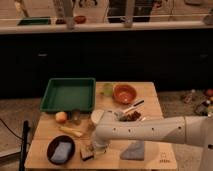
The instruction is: Place eraser in tray
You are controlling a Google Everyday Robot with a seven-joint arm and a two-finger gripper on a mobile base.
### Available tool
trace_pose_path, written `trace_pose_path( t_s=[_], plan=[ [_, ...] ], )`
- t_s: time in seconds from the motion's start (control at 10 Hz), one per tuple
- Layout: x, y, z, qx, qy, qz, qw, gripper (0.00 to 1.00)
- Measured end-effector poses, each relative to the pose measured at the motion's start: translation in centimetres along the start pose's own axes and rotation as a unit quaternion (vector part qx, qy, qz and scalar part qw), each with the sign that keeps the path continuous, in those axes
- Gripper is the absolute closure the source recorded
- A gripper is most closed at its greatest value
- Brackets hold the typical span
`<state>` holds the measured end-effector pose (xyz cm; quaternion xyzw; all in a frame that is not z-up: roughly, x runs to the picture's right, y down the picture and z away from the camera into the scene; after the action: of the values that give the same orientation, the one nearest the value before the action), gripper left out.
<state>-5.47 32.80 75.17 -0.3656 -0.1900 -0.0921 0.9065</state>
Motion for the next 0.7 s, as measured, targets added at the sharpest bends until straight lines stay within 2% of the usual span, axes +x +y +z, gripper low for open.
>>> trace_pose_path(
  t_s=[0.2,0.3,0.4,0.7],
  plan=[
    [-0.12,-0.04,0.1,-0.008,0.003,-0.003,1.0,0.89],
    [-0.14,-0.04,0.09,-0.009,0.003,-0.004,0.9999,0.95],
    [-0.16,-0.02,0.03,-0.011,0.005,-0.006,0.9999,1.0],
    [-0.28,0.02,-0.56,-0.008,0.01,-0.011,0.9999,1.0]
  ],
)
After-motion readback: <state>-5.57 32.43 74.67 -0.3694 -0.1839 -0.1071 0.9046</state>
